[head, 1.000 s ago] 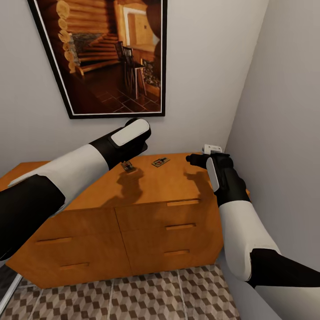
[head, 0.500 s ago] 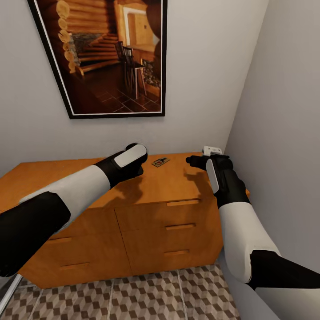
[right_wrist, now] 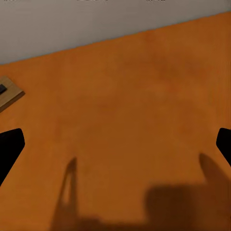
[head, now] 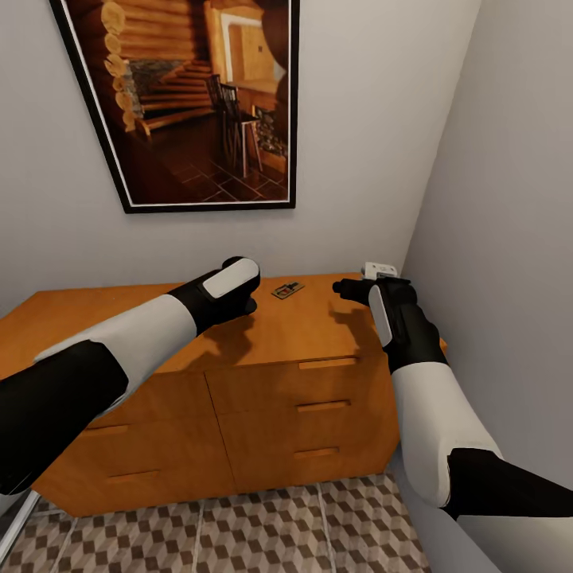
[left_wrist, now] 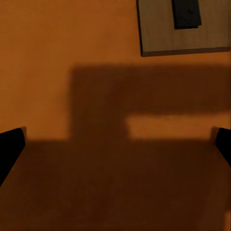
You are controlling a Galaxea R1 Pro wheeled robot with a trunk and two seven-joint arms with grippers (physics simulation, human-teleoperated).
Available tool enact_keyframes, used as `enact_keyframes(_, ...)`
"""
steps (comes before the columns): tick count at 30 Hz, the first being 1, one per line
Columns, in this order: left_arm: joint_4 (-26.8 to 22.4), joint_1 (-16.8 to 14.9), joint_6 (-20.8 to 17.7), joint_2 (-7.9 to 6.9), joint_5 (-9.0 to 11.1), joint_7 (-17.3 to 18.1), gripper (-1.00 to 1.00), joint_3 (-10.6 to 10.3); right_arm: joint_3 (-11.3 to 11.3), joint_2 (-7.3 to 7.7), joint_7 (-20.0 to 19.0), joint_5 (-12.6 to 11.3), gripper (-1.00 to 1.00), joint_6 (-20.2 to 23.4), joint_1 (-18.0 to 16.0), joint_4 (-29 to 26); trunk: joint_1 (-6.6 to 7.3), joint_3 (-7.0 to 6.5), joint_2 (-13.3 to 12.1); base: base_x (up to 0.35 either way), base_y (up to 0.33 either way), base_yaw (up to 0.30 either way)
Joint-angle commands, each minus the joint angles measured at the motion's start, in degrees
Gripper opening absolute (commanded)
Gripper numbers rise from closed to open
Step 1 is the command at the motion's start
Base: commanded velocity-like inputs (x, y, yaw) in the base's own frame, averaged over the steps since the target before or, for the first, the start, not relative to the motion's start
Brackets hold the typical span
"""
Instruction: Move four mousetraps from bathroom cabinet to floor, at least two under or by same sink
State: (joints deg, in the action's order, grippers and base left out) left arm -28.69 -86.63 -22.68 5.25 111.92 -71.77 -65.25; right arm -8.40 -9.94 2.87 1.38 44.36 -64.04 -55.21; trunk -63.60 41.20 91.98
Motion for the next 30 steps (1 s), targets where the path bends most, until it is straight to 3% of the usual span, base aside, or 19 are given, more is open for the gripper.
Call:
enact_keyframes(1, 2.4, 2.9, -0.6, -0.02, 0.3, 0.1, 1.00, -0.4, -0.1, -0.06, 0.0, 0.1, 1.00, 0.2, 0.0, -0.1, -0.01, 0.07, 0.0, 0.000, 0.000, 0.000)
enact_keyframes(30, -2.2, 3.0, 0.1, 0.12, 0.4, 0.1, 1.00, -0.4, -0.1, -0.06, 0.0, 0.1, 1.00, -0.1, 0.0, 0.0, -0.01, 0.07, 0.0, 0.018, -0.008, 0.000)
